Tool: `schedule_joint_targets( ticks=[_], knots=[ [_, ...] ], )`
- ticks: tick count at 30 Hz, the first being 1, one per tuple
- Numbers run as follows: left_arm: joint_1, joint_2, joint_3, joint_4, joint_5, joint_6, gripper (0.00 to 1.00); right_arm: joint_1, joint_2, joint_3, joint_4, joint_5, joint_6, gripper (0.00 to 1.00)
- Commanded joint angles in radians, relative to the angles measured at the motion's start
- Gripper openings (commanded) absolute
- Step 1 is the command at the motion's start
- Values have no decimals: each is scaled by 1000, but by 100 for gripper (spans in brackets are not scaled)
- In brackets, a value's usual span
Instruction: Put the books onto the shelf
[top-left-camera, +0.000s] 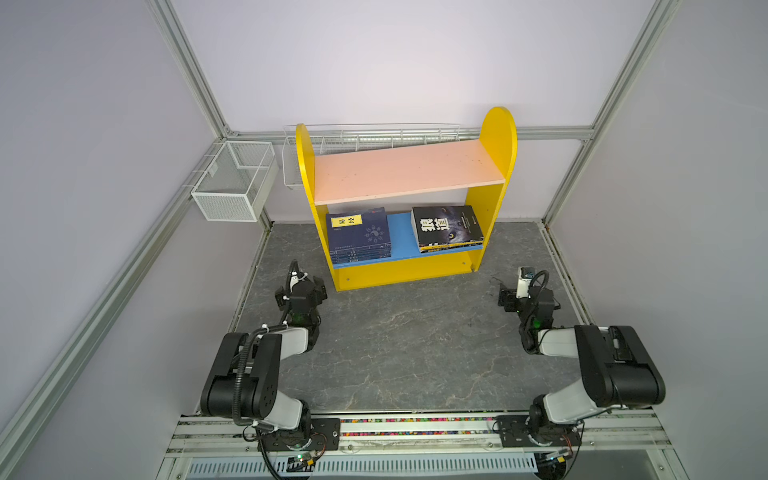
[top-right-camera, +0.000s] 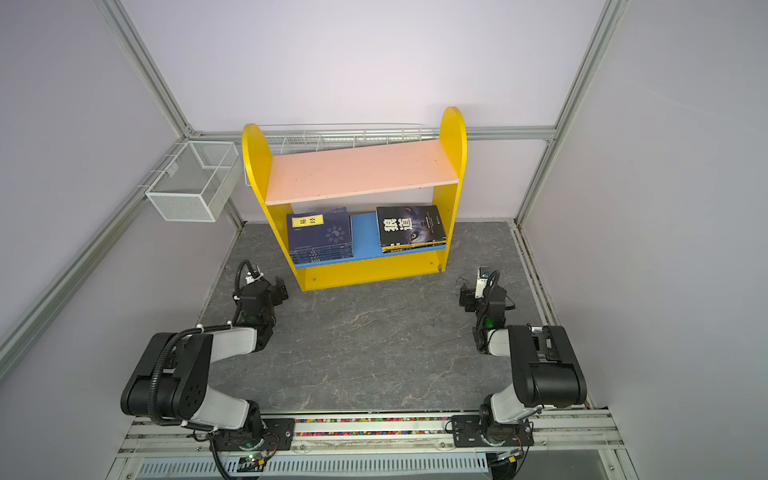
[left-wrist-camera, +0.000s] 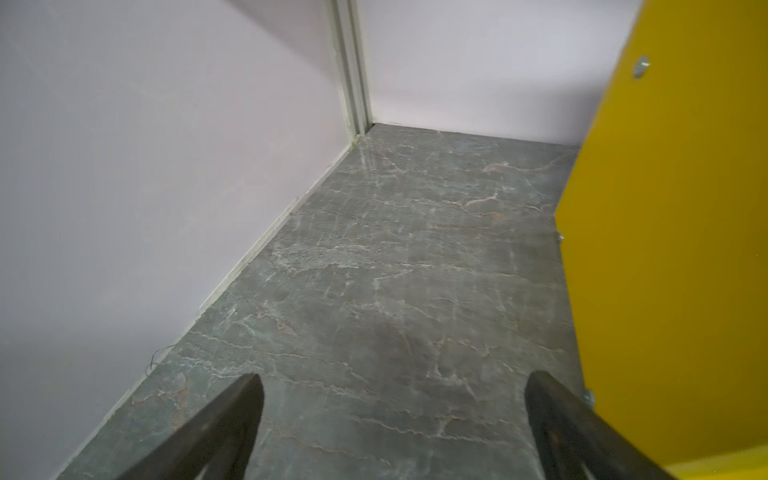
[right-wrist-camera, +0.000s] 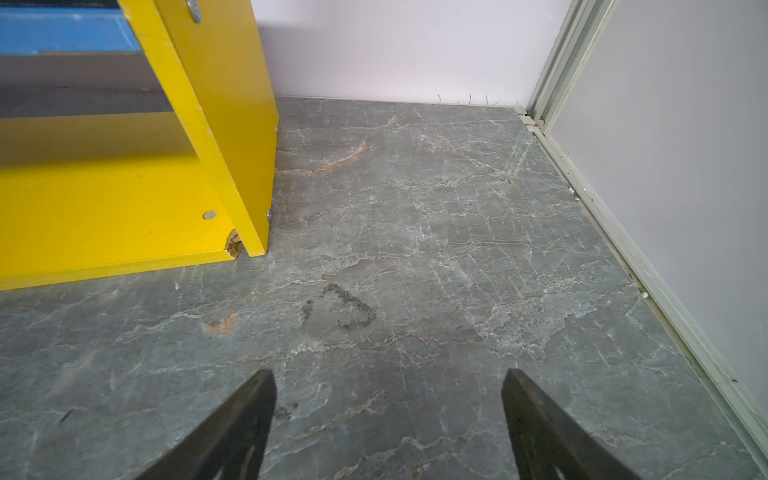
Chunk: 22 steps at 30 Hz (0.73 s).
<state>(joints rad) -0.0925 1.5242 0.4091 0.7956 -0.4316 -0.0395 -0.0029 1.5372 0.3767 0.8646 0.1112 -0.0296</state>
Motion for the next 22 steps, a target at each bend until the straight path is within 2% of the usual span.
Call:
schedule_joint_targets(
  ticks=[1,2,4,7,11,13,16,22],
  knots=[
    [5,-19,-4,13,95,-5,99,1,-8,3,11,-11,0,88],
    [18,-1,20,-15,83,-20,99,1,-7,5,9,-12,1,88],
    [22,39,-24,151,99,5,99,1,-7,4,10,-13,0,88],
    [22,-7,16,-11,97,-23,99,0,-6,5,7,-15,0,88],
    [22,35,-21,134,101,2,99,-2,-6,7,5,-18,0,88],
    [22,16,-5,68,99,-9,99,-1,-4,9,2,-18,0,88],
    [22,32,-18,119,102,-2,99,-8,-3,13,-4,-33,2,88],
    [22,28,-16,109,102,-5,99,-7,-4,8,2,-31,3,88]
  ],
)
